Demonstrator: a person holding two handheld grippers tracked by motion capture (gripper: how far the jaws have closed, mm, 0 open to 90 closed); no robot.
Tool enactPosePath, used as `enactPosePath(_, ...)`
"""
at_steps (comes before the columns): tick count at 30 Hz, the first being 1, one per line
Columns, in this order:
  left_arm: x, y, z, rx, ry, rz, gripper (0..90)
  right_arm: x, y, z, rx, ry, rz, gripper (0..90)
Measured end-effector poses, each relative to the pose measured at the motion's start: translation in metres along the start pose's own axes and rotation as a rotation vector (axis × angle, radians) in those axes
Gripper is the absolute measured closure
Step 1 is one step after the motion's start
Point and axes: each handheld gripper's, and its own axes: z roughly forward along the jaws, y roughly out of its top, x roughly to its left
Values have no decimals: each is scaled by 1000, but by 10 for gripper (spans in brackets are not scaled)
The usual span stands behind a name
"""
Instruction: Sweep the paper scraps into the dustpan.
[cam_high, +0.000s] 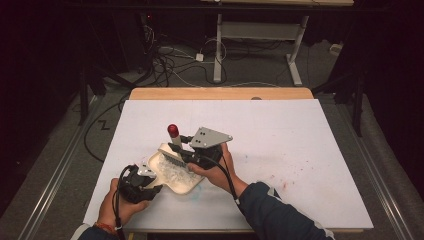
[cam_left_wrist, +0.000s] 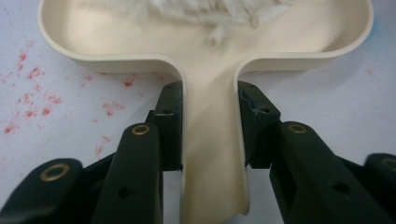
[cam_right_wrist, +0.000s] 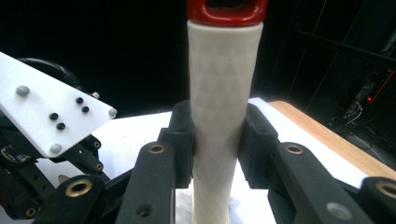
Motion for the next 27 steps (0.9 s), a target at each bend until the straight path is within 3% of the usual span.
enactPosePath(5, -1, 0, 0, 1, 4, 3, 631, 1, 3, -2, 2, -11, -7, 709)
enactPosePath(11, 0, -1, 0, 3, 2, 1, 631, -9, 11, -12, -39, -40, 13, 708)
enactPosePath(19, 0, -1, 1, 6, 0, -1, 631, -30, 15, -23, -54, -87, 38, 708)
enactPosePath(27, 3, -2, 0, 7, -7, -5, 631, -60, 9, -16, -35, -191, 42, 708)
